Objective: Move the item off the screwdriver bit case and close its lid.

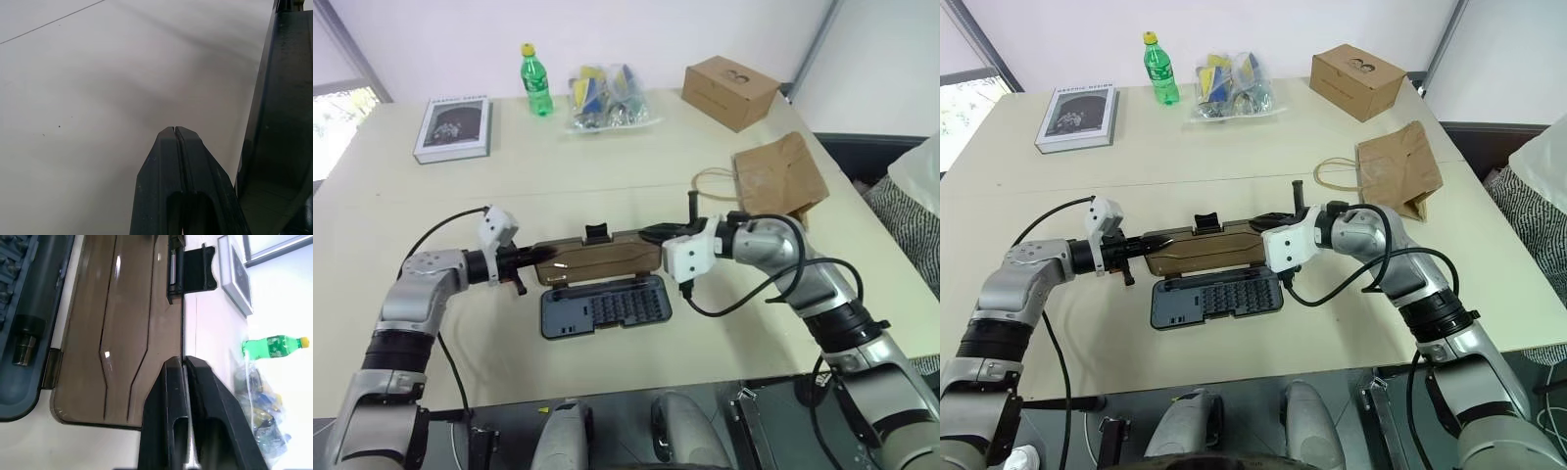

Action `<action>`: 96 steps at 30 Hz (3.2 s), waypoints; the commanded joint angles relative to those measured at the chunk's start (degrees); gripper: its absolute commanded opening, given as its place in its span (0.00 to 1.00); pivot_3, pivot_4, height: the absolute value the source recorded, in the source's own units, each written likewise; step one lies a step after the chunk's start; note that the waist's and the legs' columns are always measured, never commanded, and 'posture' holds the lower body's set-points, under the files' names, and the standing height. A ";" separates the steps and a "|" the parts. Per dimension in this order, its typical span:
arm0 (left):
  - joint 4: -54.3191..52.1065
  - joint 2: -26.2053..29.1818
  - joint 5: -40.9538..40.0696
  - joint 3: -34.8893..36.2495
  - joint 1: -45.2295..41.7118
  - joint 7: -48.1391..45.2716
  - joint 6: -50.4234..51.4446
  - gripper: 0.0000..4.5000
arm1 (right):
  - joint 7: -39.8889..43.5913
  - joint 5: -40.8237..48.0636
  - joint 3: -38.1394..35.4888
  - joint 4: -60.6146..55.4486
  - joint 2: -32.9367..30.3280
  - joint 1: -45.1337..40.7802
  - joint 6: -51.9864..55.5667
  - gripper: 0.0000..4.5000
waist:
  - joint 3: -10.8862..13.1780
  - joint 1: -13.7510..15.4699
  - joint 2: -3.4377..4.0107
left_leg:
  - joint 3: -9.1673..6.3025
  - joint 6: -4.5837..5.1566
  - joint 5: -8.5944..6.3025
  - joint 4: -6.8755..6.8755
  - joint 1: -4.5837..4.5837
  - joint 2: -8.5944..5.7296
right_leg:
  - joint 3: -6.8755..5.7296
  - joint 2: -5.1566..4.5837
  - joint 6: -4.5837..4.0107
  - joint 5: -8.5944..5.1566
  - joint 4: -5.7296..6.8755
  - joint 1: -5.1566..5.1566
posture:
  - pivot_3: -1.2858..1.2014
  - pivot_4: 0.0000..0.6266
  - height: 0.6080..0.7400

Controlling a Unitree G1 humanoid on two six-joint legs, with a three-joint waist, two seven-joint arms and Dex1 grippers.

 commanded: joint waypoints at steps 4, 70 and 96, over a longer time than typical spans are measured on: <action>-0.71 -0.06 0.43 0.86 -0.70 0.05 -0.83 0.00 | 4.99 3.39 -1.27 -2.48 -2.76 -1.09 3.10 0.76 | 0.00 0.33 0.00 | 0.00 0.00 0.00 0.01 0.00 0.00 | 0.00 0.01 0.00 0.00 0.00 0.00 | 0.52 0.24 1.00; -13.17 5.57 -7.34 0.81 -6.29 -1.13 10.00 0.00 | -3.04 48.37 -20.38 -29.70 4.21 15.02 71.05 0.01 | 0.00 1.16 0.01 | -0.10 0.11 -0.07 0.41 -0.20 -0.01 | -0.10 0.04 0.02 0.00 0.05 0.02 | 0.52 0.24 1.00; 26.05 -9.91 12.55 -13.75 -26.55 -20.10 -11.23 0.00 | -19.77 66.91 -9.70 -29.64 13.30 14.76 103.87 0.01 | -0.01 0.84 -0.03 | -0.16 0.22 -0.12 0.48 -0.29 -0.02 | -0.09 0.08 0.10 0.04 0.11 -0.05 | 0.52 0.24 1.00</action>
